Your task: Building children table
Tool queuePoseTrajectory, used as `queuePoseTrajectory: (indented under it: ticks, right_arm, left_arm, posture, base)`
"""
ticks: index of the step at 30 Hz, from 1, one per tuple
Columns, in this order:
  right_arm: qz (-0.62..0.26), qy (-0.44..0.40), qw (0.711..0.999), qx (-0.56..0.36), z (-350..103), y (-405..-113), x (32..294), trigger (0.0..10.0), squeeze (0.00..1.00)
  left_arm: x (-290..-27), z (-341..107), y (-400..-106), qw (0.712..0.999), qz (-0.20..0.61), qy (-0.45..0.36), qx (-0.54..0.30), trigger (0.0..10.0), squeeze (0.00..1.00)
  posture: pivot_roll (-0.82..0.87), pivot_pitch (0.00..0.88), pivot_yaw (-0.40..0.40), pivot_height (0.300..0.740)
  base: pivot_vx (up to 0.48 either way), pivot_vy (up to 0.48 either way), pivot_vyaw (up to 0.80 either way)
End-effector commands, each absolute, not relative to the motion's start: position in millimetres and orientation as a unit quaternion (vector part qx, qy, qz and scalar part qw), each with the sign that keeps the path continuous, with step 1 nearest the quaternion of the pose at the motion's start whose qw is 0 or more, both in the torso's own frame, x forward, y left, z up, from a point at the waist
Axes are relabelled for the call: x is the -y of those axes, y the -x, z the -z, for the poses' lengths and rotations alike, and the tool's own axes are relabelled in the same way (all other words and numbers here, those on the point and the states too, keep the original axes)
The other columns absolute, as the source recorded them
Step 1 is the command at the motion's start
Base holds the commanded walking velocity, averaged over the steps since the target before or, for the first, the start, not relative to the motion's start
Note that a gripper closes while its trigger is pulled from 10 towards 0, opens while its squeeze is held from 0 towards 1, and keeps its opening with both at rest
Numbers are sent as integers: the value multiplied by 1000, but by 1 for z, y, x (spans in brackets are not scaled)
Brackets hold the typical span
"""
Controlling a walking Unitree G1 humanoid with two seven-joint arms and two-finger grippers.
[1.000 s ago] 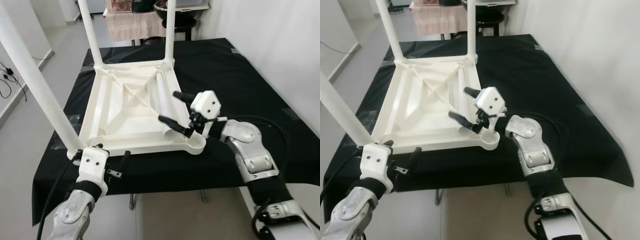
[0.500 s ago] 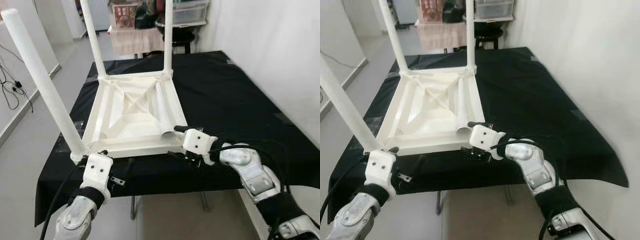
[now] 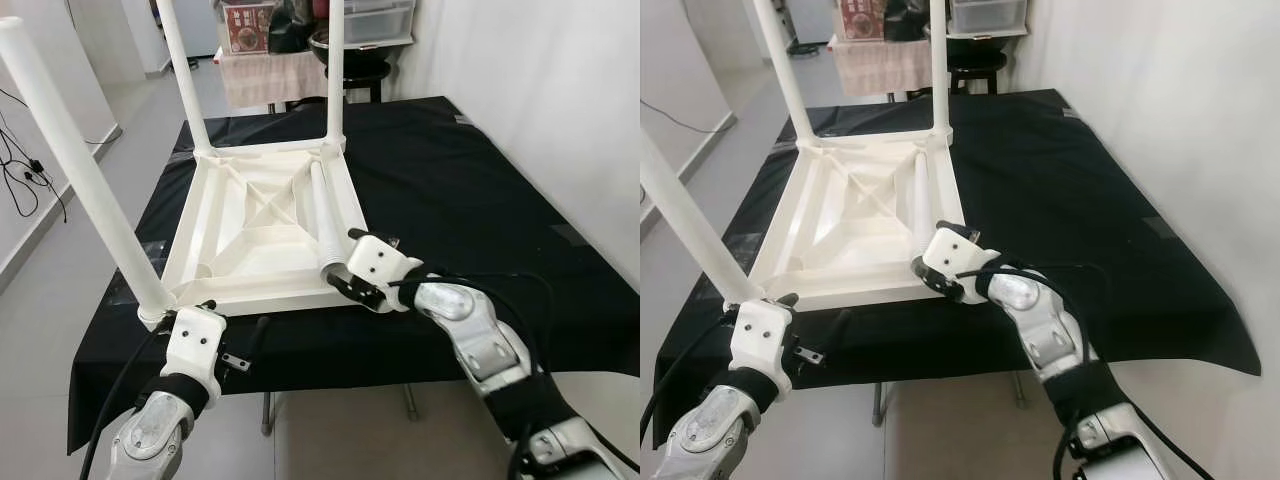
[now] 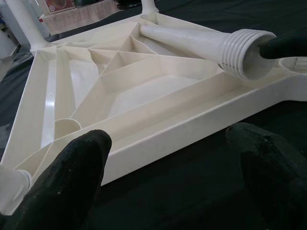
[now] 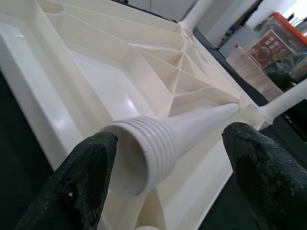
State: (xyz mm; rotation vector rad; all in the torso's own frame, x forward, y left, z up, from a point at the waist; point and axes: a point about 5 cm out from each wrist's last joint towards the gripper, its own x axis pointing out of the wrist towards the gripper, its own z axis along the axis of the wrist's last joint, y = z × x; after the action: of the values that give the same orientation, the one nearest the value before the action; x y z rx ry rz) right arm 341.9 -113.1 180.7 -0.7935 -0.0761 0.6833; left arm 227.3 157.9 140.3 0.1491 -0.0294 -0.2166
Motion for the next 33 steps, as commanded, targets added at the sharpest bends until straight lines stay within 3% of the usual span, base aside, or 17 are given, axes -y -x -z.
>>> queuePoseTrajectory:
  ticks: [1,11,31,33]
  right_arm:
    - [-321,382,866,33,-181,-344,107,10000,0]
    - [-303,408,861,31,-181,-351,94,10000,0]
    - [-234,407,882,-45,-152,-353,57,10000,0]
    - [-198,389,898,-60,-148,-359,53,10000,0]
  left_arm:
    - [-160,-137,-225,991,110,-82,7,10000,0]
    - [-159,-138,-225,991,109,-81,7,10000,0]
    - [-158,-137,-224,991,109,-78,7,10000,0]
    - [-158,-137,-224,991,108,-78,8,10000,0]
  posture:
    - [-49,55,48,740]
    - [-44,58,44,740]
    - [-37,53,38,740]
    - [-35,53,38,740]
  base:
    - [0,0,0]
    - [0,0,0]
    - [0,0,0]
    - [0,0,0]
